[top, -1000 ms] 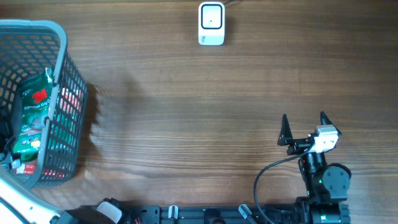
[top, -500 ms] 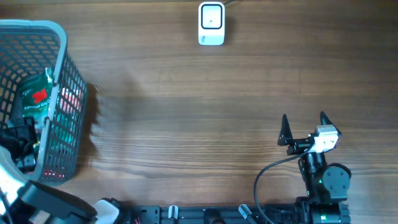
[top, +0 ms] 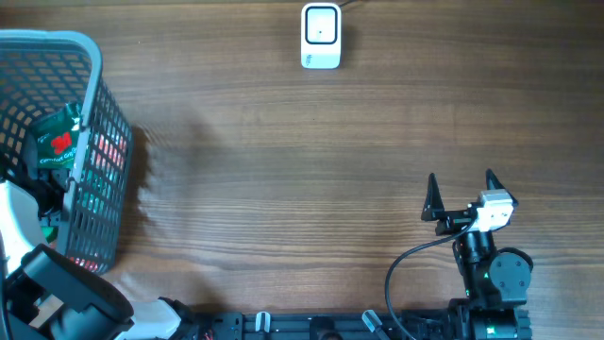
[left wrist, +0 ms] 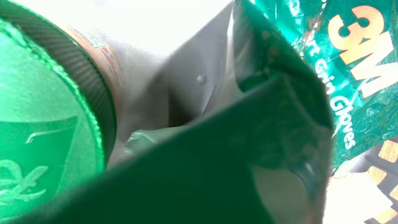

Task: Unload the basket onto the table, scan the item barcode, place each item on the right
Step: 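Reach the left gripper into the basket toward the green 3M glove pack, then lift the 3M glove pack out and place it on the table, then reach the left gripper into the basket and grasp the green-lidded jar, then carry the green-lidded jar out and set it beside the glove pack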

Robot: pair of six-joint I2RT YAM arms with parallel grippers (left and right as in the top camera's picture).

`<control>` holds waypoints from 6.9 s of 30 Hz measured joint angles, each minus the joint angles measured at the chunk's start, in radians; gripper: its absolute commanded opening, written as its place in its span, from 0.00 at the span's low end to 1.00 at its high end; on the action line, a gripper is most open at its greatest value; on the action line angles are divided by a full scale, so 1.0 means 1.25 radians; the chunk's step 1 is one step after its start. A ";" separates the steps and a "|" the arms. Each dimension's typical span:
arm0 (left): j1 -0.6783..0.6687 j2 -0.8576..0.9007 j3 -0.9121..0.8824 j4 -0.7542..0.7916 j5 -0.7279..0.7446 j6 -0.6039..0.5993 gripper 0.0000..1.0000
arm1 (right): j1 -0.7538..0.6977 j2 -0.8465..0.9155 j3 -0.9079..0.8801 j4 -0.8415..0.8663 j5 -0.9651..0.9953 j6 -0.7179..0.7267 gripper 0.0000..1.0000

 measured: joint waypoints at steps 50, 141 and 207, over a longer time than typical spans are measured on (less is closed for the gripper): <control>-0.598 -0.650 -0.242 0.013 0.515 0.285 0.04 | 0.000 0.000 0.000 0.000 0.000 0.000 1.00; 0.050 0.071 0.139 -0.229 -0.312 -0.076 1.00 | -0.001 0.000 0.000 -0.001 0.006 0.000 1.00; -1.166 0.207 0.410 -0.432 -0.757 -0.504 0.39 | -0.001 0.000 0.000 -0.001 0.006 0.000 1.00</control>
